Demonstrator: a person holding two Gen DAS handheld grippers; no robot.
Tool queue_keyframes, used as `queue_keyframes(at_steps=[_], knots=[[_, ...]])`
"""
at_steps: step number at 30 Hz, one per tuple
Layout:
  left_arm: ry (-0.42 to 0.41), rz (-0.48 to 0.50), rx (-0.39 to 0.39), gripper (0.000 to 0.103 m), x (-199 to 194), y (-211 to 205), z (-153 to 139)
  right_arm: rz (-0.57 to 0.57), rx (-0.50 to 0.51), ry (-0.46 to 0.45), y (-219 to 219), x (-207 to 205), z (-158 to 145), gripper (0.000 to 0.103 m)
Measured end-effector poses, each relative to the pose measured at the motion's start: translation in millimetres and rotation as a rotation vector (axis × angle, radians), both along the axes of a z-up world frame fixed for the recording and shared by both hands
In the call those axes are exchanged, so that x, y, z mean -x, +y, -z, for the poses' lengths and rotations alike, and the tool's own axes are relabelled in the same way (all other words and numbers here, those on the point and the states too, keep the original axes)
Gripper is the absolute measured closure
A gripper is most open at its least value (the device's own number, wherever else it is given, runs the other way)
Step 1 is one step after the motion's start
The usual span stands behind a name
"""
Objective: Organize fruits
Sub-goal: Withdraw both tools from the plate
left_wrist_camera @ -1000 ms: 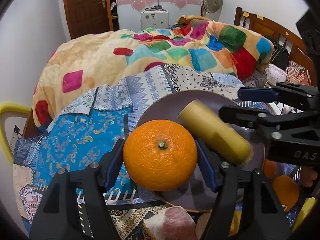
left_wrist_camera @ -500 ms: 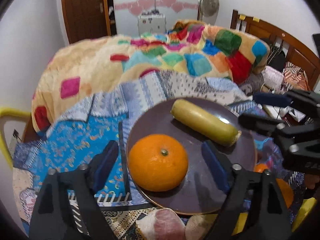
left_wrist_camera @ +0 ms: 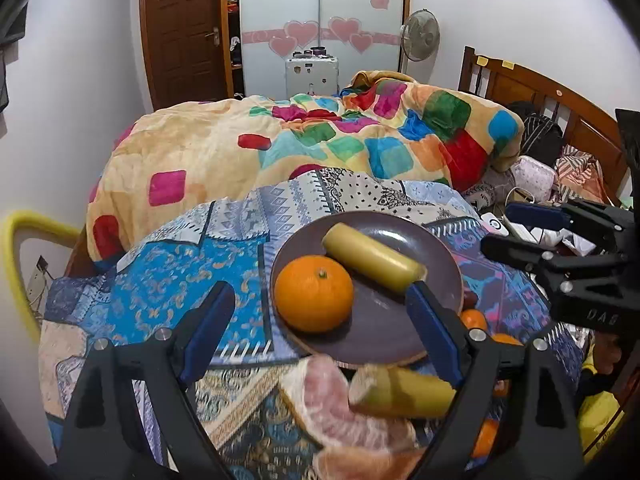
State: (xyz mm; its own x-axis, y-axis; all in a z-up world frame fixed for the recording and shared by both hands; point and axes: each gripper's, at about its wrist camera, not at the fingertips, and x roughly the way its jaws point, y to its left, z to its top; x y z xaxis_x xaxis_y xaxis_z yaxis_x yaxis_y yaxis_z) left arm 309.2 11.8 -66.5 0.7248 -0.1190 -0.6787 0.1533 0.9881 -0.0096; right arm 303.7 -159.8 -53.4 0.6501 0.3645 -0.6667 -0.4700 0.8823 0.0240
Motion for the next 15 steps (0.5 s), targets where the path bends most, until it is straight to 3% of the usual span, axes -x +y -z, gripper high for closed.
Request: queue_keyframes(at_steps=[15], knots=[[0.05, -0.047, 0.003, 0.014, 76, 1, 11, -0.003, -0.017, -0.035, -19, 71, -4, 0.051]])
